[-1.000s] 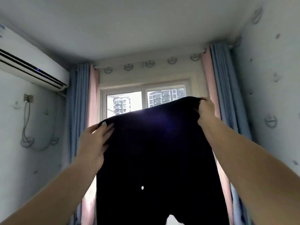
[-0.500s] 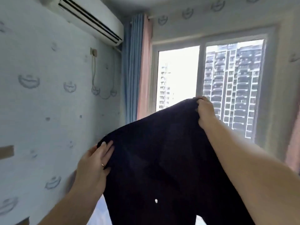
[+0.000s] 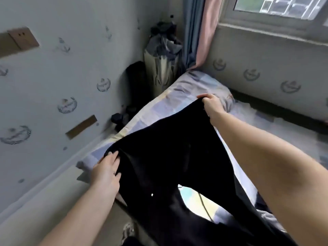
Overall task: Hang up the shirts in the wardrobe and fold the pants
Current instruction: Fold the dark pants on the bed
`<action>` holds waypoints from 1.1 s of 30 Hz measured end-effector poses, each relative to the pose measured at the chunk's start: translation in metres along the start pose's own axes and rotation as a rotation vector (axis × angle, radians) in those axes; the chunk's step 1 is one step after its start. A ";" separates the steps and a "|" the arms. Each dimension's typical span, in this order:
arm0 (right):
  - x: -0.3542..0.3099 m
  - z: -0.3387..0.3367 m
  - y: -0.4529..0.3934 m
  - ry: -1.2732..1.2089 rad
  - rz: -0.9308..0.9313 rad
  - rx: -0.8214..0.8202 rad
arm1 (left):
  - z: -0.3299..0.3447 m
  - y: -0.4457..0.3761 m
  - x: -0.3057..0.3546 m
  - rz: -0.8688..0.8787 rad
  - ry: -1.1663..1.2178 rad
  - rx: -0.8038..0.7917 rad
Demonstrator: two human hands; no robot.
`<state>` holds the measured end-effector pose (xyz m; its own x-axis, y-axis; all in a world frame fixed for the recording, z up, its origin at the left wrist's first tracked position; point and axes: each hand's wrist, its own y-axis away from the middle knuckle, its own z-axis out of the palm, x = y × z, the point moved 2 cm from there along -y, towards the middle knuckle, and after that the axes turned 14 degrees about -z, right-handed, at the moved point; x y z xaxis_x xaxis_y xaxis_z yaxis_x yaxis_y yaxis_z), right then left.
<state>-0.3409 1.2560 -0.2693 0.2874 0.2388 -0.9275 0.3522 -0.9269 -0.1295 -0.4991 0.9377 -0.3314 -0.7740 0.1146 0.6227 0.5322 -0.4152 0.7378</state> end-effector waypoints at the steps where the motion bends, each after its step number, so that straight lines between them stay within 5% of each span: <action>1: 0.008 0.031 -0.013 0.012 0.025 0.000 | -0.012 -0.031 0.016 -0.019 -0.006 0.009; 7: 0.067 0.220 -0.087 0.103 0.152 -0.080 | -0.073 -0.202 0.094 -0.162 -0.118 0.123; 14: 0.120 0.363 -0.163 0.099 0.191 -0.073 | -0.092 -0.348 0.144 -0.195 -0.051 0.299; 18: 0.164 0.419 -0.168 0.121 0.198 -0.325 | -0.104 -0.419 0.142 -0.163 -0.167 0.374; 20: 0.199 0.434 -0.143 0.297 0.165 -0.528 | -0.114 -0.442 0.133 -0.053 -0.407 0.389; 24: 0.264 0.451 -0.046 0.533 0.109 -0.882 | -0.131 -0.461 0.106 0.239 -1.319 0.227; 27: 0.287 0.467 0.016 0.589 0.001 -0.923 | -0.125 -0.466 0.095 0.581 -1.821 0.061; 31: 0.303 0.493 0.050 0.649 -0.024 -0.900 | -0.108 -0.469 0.078 0.941 -2.202 -0.554; 33: 0.311 0.502 0.052 0.661 0.001 -0.893 | -0.108 -0.475 0.070 0.977 -2.337 -0.746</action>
<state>-0.6799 1.1372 -0.7406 0.6125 0.5920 -0.5238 0.7904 -0.4490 0.4168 -0.8432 1.0450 -0.6665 0.9858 -0.1452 0.0840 -0.1672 -0.8903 0.4236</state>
